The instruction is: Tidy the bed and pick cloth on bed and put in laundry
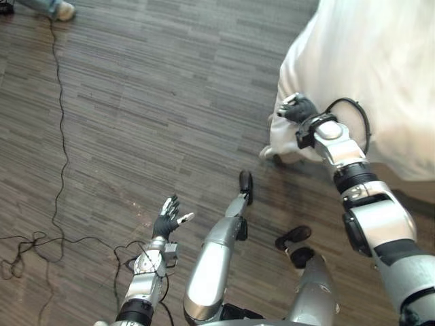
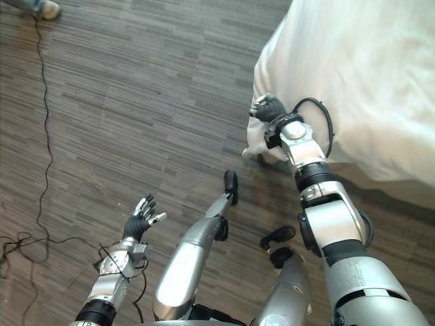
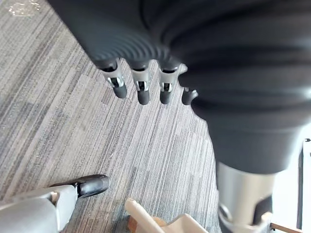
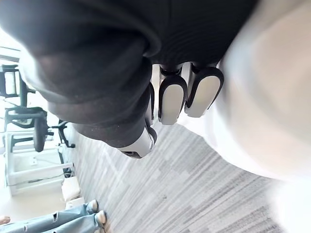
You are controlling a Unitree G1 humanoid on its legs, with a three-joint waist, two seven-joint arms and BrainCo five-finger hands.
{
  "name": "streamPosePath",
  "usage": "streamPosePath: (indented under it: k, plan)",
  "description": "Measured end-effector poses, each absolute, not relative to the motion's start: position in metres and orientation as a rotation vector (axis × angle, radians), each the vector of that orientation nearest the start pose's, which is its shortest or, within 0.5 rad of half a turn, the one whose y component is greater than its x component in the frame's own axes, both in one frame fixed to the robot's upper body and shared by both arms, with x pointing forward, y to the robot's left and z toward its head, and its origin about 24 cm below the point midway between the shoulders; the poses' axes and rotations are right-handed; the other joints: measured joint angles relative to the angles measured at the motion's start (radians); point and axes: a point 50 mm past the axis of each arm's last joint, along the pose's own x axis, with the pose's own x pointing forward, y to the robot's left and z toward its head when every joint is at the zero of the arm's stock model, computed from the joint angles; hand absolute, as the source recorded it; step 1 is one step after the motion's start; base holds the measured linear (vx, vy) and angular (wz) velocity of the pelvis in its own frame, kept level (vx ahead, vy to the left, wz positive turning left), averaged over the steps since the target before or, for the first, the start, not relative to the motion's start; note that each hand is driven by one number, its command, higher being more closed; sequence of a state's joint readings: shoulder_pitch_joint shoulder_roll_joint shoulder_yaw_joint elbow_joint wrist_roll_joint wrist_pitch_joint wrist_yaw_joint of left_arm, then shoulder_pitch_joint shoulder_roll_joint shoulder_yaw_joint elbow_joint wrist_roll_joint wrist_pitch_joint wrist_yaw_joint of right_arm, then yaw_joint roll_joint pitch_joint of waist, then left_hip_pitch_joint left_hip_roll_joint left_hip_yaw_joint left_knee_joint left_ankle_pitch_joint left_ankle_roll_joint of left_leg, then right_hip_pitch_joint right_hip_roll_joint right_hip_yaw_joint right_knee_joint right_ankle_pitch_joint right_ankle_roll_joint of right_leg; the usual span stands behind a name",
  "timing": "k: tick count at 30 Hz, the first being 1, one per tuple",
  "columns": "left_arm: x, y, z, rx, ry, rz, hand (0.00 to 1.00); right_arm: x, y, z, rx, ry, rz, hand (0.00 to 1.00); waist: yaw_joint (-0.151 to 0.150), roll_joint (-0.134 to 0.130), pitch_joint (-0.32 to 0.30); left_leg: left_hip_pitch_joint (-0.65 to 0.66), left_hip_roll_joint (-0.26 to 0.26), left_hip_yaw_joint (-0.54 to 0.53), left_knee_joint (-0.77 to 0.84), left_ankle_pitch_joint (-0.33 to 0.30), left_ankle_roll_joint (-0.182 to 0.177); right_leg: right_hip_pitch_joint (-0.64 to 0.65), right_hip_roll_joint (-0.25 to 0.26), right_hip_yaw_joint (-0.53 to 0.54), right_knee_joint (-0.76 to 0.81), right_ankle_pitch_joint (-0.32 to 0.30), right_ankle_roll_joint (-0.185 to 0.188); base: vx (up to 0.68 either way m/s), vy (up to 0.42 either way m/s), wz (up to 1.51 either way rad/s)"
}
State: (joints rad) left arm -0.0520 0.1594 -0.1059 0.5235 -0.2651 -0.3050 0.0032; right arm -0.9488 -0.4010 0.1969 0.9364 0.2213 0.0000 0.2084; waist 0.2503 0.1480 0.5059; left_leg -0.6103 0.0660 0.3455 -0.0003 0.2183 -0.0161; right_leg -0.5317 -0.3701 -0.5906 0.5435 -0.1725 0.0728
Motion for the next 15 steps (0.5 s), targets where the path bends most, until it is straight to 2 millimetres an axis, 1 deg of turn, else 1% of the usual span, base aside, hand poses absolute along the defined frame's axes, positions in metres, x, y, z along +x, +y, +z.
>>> streamPosePath:
  k: [1,2,3,4,5,6,7,8,9,10,11,12,13,14,15]
  plan:
    - [0.241,0.174,-0.034,-0.070,0.180,0.011,0.00,0.398,-0.187,0.128,-0.260,0.063,0.242,1.00,-0.018,0.000,0.000,0.012,-0.002,0.009,0.000,-0.001,0.001,0.004,0.001,0.013,-0.004,0.000,0.000,-0.04,0.069,-0.05]
    - [0.239,0.175,-0.035,-0.070,0.189,0.020,0.00,0.386,-0.196,0.101,-0.229,0.114,0.256,1.00,-0.035,-0.002,0.001,0.025,-0.009,0.014,-0.001,-0.002,0.003,0.011,0.002,0.031,-0.009,0.000,0.000,-0.03,0.072,-0.04]
    - [0.238,0.175,-0.035,-0.070,0.191,0.024,0.00,0.378,-0.201,0.087,-0.213,0.141,0.256,1.00,-0.047,-0.004,0.002,0.032,-0.014,0.014,-0.002,-0.002,0.003,0.021,0.002,0.041,-0.012,0.000,0.000,0.01,0.079,-0.10]
    - [0.234,0.178,-0.036,-0.063,0.201,0.025,0.00,0.359,-0.206,0.055,-0.182,0.210,0.273,1.00,-0.071,-0.013,0.007,0.050,-0.019,0.019,-0.003,-0.002,0.003,0.036,0.002,0.053,-0.021,0.002,0.003,0.03,0.080,-0.20]
    - [0.229,0.183,-0.037,-0.047,0.223,0.026,0.00,0.335,-0.207,0.023,-0.141,0.274,0.298,1.00,-0.094,-0.033,0.020,0.076,-0.021,0.027,-0.003,-0.002,0.003,0.057,0.004,0.065,-0.033,0.003,0.006,0.05,0.075,-0.25]
    - [0.225,0.186,-0.038,-0.036,0.239,0.026,0.00,0.324,-0.203,0.010,-0.128,0.302,0.323,1.00,-0.106,-0.044,0.026,0.092,-0.021,0.033,-0.004,-0.002,0.003,0.073,0.008,0.069,-0.043,0.006,0.009,0.05,0.053,-0.30]
    - [0.217,0.188,-0.045,0.002,0.289,0.011,0.00,0.302,-0.193,-0.011,-0.101,0.337,0.382,1.00,-0.136,-0.063,0.035,0.132,-0.021,0.043,-0.009,-0.009,0.011,0.114,0.018,0.074,-0.068,0.008,0.014,0.07,0.033,-0.32]
    - [0.209,0.187,-0.052,0.046,0.340,-0.015,0.00,0.284,-0.179,-0.022,-0.055,0.341,0.451,1.00,-0.158,-0.081,0.035,0.184,-0.020,0.056,-0.027,-0.012,0.015,0.162,0.027,0.076,-0.096,0.012,0.020,0.09,0.026,-0.39]
    - [0.203,0.187,-0.055,0.075,0.369,-0.037,0.00,0.274,-0.164,-0.022,-0.020,0.315,0.512,1.00,-0.165,-0.093,0.034,0.224,-0.018,0.069,-0.035,-0.015,0.019,0.195,0.034,0.082,-0.114,0.015,0.024,0.09,0.010,-0.41]
    - [0.197,0.184,-0.059,0.095,0.393,-0.063,0.00,0.269,-0.148,-0.016,0.003,0.259,0.582,1.00,-0.172,-0.103,0.034,0.261,-0.015,0.076,-0.037,-0.020,0.027,0.233,0.042,0.087,-0.131,0.015,0.024,0.09,-0.016,-0.33]
    - [0.191,0.181,-0.062,0.101,0.416,-0.082,0.00,0.267,-0.133,-0.004,0.017,0.184,0.649,1.00,-0.184,-0.112,0.034,0.294,-0.013,0.080,-0.036,-0.026,0.035,0.266,0.047,0.090,-0.141,0.016,0.024,0.08,-0.047,-0.27]
    - [0.187,0.177,-0.066,0.109,0.439,-0.110,0.00,0.268,-0.114,0.019,0.048,0.055,0.723,1.00,-0.182,-0.117,0.032,0.327,-0.007,0.085,-0.035,-0.030,0.041,0.300,0.056,0.096,-0.154,0.016,0.024,0.08,-0.062,-0.16]
    - [0.185,0.174,-0.067,0.114,0.448,-0.123,0.00,0.269,-0.106,0.031,0.065,-0.012,0.753,1.00,-0.181,-0.120,0.031,0.338,-0.004,0.086,-0.034,-0.031,0.041,0.312,0.057,0.096,-0.160,0.017,0.023,0.07,-0.088,-0.10]
    - [0.181,0.171,-0.071,0.131,0.468,-0.151,0.00,0.273,-0.096,0.058,0.085,-0.153,0.785,1.00,-0.181,-0.126,0.027,0.353,0.003,0.085,-0.034,-0.031,0.041,0.333,0.063,0.096,-0.169,0.016,0.023,0.10,-0.145,-0.03]
    - [0.177,0.168,-0.075,0.158,0.493,-0.174,0.00,0.281,-0.091,0.082,0.099,-0.271,0.786,1.00,-0.180,-0.132,0.023,0.368,0.011,0.085,-0.035,-0.031,0.041,0.353,0.075,0.095,-0.182,0.017,0.022,0.10,-0.154,-0.01]
